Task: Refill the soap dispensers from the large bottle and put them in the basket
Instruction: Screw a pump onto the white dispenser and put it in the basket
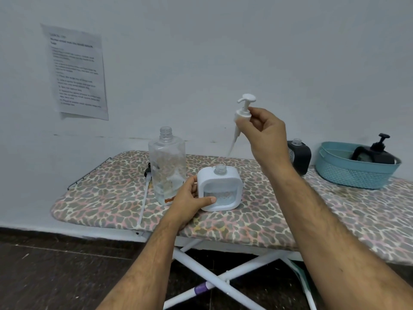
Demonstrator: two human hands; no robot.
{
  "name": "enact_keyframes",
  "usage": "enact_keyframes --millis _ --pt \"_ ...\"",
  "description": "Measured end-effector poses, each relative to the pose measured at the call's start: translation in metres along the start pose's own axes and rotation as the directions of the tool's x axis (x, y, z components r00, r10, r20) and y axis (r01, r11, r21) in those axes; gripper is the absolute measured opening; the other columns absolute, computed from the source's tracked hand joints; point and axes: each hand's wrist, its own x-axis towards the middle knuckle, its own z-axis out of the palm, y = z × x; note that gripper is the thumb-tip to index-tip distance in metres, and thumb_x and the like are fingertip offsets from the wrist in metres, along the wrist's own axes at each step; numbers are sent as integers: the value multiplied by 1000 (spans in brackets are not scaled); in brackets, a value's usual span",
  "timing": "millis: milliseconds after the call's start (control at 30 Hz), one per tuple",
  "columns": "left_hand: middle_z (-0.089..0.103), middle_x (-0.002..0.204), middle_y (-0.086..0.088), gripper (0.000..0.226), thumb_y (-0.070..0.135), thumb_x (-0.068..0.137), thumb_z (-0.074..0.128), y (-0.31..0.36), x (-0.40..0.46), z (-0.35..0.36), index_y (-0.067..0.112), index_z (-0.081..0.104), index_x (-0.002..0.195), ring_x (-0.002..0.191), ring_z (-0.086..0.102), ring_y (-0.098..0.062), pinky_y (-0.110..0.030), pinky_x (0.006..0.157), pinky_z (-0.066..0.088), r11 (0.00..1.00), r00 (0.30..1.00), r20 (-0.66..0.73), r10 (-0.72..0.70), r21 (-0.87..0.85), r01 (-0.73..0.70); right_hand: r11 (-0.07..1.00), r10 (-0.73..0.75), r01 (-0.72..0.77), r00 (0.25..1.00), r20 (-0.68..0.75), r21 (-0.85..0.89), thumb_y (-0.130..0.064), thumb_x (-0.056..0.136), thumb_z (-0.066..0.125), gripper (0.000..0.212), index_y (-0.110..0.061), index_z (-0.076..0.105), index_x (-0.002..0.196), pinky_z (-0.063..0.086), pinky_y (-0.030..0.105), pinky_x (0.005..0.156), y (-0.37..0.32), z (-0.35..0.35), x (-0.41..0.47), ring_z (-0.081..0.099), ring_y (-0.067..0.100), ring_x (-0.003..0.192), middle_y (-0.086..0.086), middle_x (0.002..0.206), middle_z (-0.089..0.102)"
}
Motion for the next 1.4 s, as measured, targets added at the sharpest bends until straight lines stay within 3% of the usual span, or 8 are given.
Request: enact_keyframes --millis 133,467,800,1133,1400 --pt "69 114 -4 67 2 74 83 -2 2 0 22 51 129 105 68 -19 -35 85 58 1000 1000 -1 -9 5 9 1000 19 -19 999 29 -13 -17 92 69 14 -19 71 106 53 15 75 2 5 -5 69 5 85 4 92 76" --pt "70 113 -4 67 -1 74 82 -3 3 0 21 51 130 104 68 -19 -34 84 59 1000 1000 6 -1 -24 2 992 102 -95 992 77 -85 -20 91 70 21 -14 71 111 55 24 81 32 8 -13 72 13 92 0 92 76" --pt "70 109 1 63 0 74 81 -2 2 0 21 52 126 99 69 -13 -29 80 58 1000 1000 9 14 -19 -13 970 175 -145 974 144 -197 -22 90 70 19 -17 71 109 55 26 81 54 11 -28 71 7 87 -7 89 76" --pt "69 112 -2 65 2 74 82 -5 1 0 21 52 129 102 68 -16 -31 84 58 1000 1000 3 18 -7 -18 937 267 -193 933 240 -291 -23 90 69 26 -16 68 115 56 30 85 67 7 -35 70 6 96 -6 102 75" --pt "70 112 -3 63 1 74 82 -4 3 1 21 52 127 103 69 -17 -30 82 58 1000 1000 3 24 -11 -24 900 285 -182 934 217 -397 -27 82 75 23 -20 72 104 53 29 84 66 3 -35 66 5 96 -12 101 72"
